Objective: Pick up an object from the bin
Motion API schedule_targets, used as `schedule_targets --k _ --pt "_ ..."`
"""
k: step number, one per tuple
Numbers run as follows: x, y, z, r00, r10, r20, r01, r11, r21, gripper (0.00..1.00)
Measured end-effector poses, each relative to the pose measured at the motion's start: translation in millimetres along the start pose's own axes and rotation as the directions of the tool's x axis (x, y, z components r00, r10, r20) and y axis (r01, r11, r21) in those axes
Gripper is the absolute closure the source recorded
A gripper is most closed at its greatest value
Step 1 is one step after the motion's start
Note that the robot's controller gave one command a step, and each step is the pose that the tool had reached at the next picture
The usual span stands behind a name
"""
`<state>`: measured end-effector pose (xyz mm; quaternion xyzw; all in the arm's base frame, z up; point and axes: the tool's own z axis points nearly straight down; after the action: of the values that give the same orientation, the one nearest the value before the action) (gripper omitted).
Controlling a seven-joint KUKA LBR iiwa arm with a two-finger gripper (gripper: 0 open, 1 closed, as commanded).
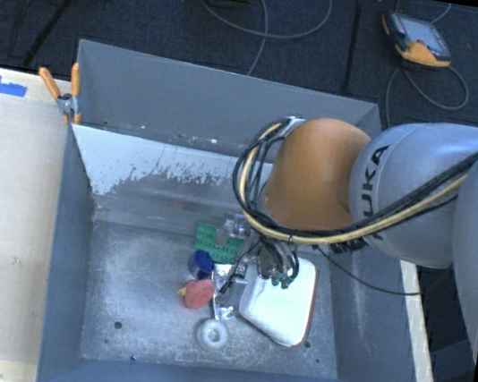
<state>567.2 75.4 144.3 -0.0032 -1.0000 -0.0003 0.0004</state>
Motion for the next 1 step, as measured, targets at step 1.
schedule_targets --k 1 --pt "18.1 7.9 61.5 0.997 -0.079 0.008 0.079 0.997 0.0 0.0"
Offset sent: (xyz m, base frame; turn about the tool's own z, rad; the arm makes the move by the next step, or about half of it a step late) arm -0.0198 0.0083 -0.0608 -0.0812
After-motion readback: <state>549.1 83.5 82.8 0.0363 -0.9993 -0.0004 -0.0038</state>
